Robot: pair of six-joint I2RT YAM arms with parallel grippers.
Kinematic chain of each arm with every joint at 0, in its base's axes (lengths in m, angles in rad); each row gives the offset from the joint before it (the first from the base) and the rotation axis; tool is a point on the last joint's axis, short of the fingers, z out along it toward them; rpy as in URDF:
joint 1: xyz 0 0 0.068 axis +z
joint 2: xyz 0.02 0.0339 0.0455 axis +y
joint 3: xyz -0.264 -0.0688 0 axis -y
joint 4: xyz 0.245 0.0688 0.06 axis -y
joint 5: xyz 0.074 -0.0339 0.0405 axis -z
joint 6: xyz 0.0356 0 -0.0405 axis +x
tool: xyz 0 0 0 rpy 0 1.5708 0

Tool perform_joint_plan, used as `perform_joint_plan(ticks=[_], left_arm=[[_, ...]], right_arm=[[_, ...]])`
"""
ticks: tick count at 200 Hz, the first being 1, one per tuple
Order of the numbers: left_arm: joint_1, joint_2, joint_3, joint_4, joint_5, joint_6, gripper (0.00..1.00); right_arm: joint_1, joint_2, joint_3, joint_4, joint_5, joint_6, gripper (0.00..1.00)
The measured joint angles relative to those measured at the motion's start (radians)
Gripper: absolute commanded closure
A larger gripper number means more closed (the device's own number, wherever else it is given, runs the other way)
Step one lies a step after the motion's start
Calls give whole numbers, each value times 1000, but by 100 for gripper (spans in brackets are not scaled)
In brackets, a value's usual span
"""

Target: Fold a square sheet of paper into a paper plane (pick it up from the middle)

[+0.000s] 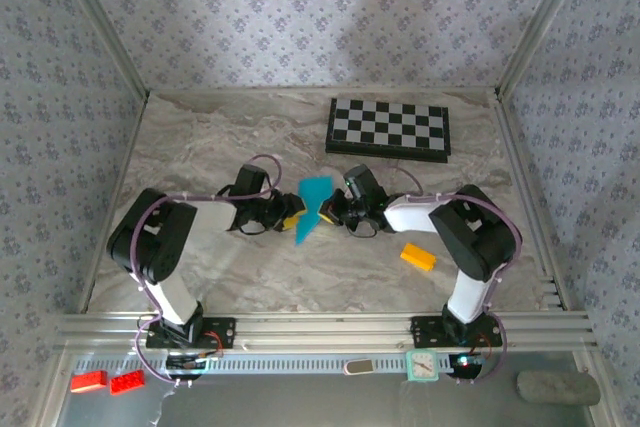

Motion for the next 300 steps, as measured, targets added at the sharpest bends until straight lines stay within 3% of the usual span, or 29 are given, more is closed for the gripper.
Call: perform_joint_plan(ticks=[39, 72, 113, 158, 214, 300], left_arm=[[-22, -176, 1, -146, -146, 151, 40], [-111, -304, 10, -198, -265, 316, 32], [-232, -327, 11, -204, -399, 539, 22], [-325, -300, 7, -128, -489, 758, 22], [-351, -177, 7, -62, -535, 943, 26], [-357, -28, 47, 63, -517, 1056, 38]], right_arm=[[0, -90, -6, -20, 70, -5, 97], [0, -146, -19, -46, 134, 7, 97], [0, -191, -58, -94, 189, 72, 97], [0, -213, -59, -135, 207, 154, 97], [-3, -213, -59, -147, 198, 224, 96], [-20, -187, -47, -168, 151, 267, 93]])
